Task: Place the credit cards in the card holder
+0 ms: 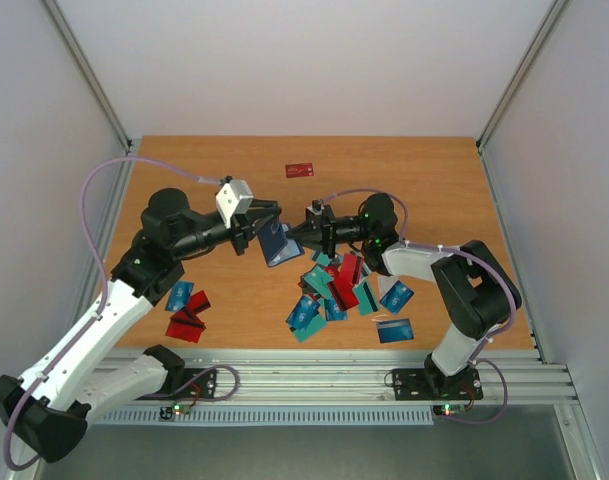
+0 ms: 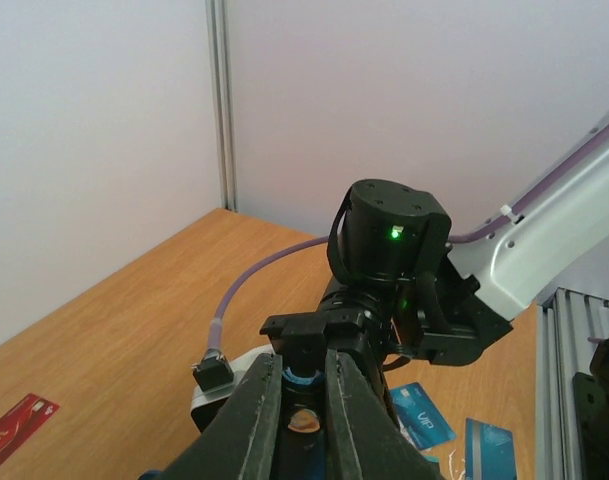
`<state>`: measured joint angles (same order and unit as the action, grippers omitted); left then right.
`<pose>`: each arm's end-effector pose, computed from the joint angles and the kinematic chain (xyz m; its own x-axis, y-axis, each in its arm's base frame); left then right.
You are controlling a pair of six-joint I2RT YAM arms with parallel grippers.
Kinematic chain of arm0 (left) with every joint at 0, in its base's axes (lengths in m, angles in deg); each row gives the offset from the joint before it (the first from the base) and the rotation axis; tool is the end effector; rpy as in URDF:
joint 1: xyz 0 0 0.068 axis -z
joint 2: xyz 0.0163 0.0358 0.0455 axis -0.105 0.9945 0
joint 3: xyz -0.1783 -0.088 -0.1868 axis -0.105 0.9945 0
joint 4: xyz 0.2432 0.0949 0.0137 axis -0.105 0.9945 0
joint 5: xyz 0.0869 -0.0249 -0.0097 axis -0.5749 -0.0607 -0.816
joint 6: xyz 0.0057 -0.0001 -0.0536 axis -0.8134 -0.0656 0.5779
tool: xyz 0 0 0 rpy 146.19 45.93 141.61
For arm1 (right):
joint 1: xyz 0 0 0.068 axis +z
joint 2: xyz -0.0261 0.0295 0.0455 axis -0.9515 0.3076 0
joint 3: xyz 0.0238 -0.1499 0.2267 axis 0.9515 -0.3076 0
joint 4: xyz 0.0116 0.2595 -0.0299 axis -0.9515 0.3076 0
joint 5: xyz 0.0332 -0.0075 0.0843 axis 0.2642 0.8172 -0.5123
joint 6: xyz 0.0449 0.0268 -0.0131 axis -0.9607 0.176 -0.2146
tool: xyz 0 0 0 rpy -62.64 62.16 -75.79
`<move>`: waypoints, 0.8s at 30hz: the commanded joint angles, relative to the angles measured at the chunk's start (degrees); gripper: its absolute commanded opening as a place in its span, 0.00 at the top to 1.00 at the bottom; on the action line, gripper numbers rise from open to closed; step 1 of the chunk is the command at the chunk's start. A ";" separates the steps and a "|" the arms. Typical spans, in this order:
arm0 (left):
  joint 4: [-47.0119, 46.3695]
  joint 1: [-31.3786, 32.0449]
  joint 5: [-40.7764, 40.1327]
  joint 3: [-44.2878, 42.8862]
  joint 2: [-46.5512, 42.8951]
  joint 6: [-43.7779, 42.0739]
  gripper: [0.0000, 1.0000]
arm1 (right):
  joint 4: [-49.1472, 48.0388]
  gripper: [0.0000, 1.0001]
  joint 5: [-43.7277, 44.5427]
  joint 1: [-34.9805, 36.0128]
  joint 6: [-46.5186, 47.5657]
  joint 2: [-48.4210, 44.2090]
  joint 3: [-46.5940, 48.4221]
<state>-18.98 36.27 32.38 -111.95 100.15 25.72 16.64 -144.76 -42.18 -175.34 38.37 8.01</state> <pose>0.1768 -0.1257 0.3868 -0.0148 0.0660 -0.9977 0.8982 0.4394 0.0158 0.2784 0.1986 0.2412 -0.9745 -0.1516 -0.1657 -0.1516 -0.1004 0.9833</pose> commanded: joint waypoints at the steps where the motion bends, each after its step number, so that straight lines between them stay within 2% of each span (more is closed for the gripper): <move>1: -2.37 0.16 -2.07 2.75 -2.06 -0.54 0.99 | 6.58 0.99 -1.27 0.28 2.61 -1.65 1.36; 3: -1.12 0.17 -3.62 3.72 -3.06 -0.53 0.97 | 10.15 0.99 -1.87 0.21 5.01 -1.85 1.66; 5: 0.46 0.17 -6.09 5.21 -4.46 -0.45 0.91 | 17.69 0.99 -2.32 0.16 10.06 -2.75 2.69; 6: 1.60 0.17 -7.73 5.84 -5.30 -0.01 0.86 | 24.75 0.99 -2.59 0.14 16.51 -3.49 3.94; 7: 3.29 0.11 -8.99 6.37 -5.98 0.39 0.71 | 33.41 0.99 -2.60 0.15 23.99 -4.22 5.70; 8: 5.21 0.09 -9.93 6.71 -6.68 0.99 0.51 | 47.46 0.99 -2.17 0.15 33.46 -4.91 9.09; 9: 7.05 0.04 -10.86 7.09 -7.29 1.36 0.32 | 71.36 0.99 -0.83 0.09 45.76 -4.85 15.92; 10: 8.83 0.01 -12.06 7.48 -7.95 2.31 0.21 | 88.47 0.99 1.21 0.09 58.36 -3.57 22.49; 11: 10.44 -0.06 -13.40 7.94 -8.64 3.84 0.09 | 104.23 0.99 6.17 0.22 70.33 -1.25 30.35; 12: 11.99 -0.13 -15.23 8.46 -9.29 5.17 0.01 | 116.03 0.99 13.43 0.88 79.14 1.07 36.62; 13: 13.25 -0.16 -17.18 9.07 -10.01 7.54 0.01 | 122.20 0.99 20.14 1.33 83.77 4.43 40.83; 15: 15.87 -0.31 -21.40 9.80 -11.26 11.31 0.01 | 125.84 0.99 23.82 1.58 86.98 7.88 44.01; 18: 17.72 -0.44 -23.36 10.10 -11.60 14.86 0.01 | 123.37 0.99 26.87 2.32 86.44 10.25 43.60; 21: 22.51 -0.53 -27.61 7.58 -10.04 19.22 0.01 | 125.69 0.99 31.71 4.31 87.55 13.13 46.73; 24: 26.70 -0.64 -24.09 3.90 -6.30 21.10 0.01 | 128.31 0.99 36.48 6.82 88.02 15.58 50.64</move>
<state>2.35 35.94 8.95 -103.71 90.58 41.65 135.87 -116.54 -38.48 -92.79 52.44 53.65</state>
